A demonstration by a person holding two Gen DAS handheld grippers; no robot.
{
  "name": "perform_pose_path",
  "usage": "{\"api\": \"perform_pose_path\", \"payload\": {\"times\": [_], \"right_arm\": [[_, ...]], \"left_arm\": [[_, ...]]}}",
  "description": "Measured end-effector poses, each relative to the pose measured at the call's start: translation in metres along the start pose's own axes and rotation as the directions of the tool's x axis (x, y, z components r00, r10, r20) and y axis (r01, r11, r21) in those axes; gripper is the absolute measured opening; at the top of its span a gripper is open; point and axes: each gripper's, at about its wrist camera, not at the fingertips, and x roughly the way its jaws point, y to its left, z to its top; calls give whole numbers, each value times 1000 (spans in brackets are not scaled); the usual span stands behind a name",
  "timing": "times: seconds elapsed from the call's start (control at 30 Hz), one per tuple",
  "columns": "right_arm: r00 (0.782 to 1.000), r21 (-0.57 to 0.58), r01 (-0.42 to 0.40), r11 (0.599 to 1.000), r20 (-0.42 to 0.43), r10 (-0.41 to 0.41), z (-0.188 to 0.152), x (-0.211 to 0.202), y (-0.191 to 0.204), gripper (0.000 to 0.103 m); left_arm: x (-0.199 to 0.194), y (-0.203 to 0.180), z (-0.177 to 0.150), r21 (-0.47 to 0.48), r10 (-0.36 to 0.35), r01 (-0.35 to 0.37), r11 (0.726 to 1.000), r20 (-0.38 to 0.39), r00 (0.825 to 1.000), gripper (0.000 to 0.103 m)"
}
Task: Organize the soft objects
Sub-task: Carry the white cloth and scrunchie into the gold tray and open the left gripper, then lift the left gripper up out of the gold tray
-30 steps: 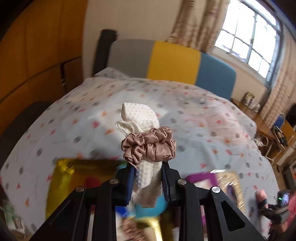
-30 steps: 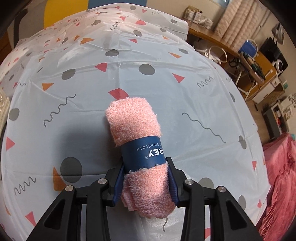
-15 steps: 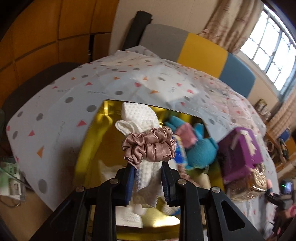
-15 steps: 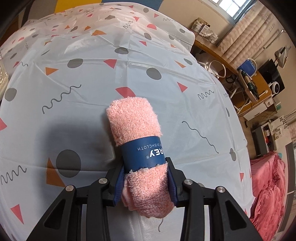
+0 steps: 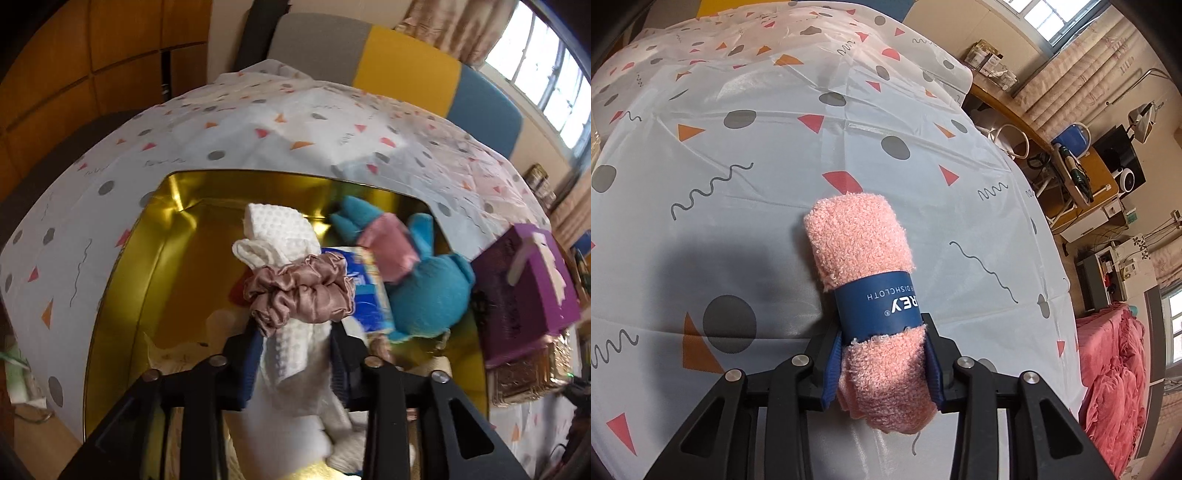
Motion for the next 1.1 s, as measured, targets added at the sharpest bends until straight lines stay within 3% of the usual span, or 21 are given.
{"api": "perform_pose_path", "payload": {"times": [0.1, 0.3, 0.43, 1.1], "right_arm": [[1000, 10, -8, 1000, -2, 8, 1, 0, -2, 38], [1000, 16, -11, 1000, -3, 11, 2, 1, -3, 38], [1000, 18, -14, 1000, -4, 14, 3, 2, -4, 38], [1000, 33, -30, 999, -10, 30, 4, 3, -7, 37]], "left_arm": [[-9, 1, -6, 11, 14, -15, 1000, 40, 999, 59], [-32, -11, -18, 56, 5, -11, 998, 102, 995, 65], [-51, -21, -25, 72, -6, -4, 997, 141, 990, 75], [-97, -66, -64, 258, -75, 23, 966, 195, 978, 77]]}}
